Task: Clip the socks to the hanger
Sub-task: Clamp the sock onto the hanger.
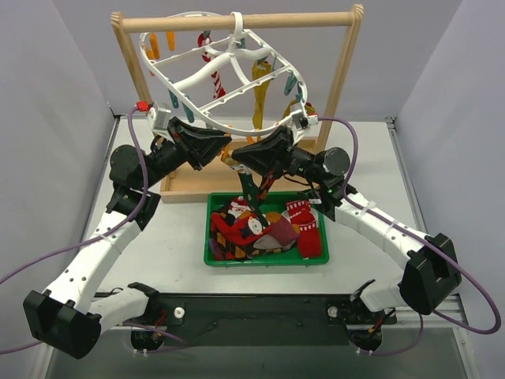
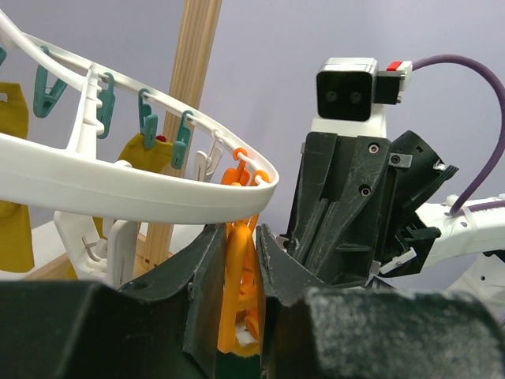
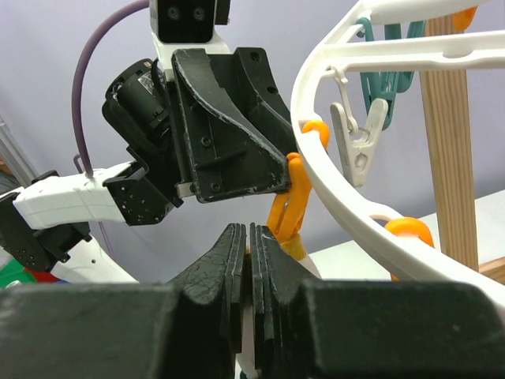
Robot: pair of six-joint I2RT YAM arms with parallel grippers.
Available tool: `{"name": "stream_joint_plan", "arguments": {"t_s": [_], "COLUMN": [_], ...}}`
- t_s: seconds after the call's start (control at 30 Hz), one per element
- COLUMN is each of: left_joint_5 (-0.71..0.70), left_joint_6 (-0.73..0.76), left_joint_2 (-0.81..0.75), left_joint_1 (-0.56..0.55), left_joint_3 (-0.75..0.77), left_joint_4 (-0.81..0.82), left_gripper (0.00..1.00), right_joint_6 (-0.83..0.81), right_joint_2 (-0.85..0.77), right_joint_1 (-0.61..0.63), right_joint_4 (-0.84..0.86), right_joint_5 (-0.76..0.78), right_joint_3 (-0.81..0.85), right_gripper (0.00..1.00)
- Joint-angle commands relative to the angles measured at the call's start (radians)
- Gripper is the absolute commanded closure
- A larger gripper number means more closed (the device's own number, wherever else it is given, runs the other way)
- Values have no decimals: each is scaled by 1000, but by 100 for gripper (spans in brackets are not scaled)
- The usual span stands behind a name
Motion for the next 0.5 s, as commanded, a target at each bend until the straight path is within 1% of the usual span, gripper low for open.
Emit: {"name": "stream_joint_plan", "arguments": {"t_s": [0.0, 0.27, 0.47], "left_joint_5": [72, 72, 68], "left_joint_6": [-18, -16, -16], "left_joint_2": [-29, -38, -45], "left_joint_1": [-22, -22, -18], "left_joint_3": [10, 3, -5], "left_joint_4": [6, 6, 6], "left_gripper": [100, 100, 100], "right_joint_6": [18, 7, 38], "right_joint_2": [12, 4, 6], "right_joint_1": [5, 14, 14], "right_joint_4": [143, 149, 158], "right_joint_5": [-17, 1, -11], "right_joint_3": [55, 80, 108], "right_gripper": [100, 100, 100]}}
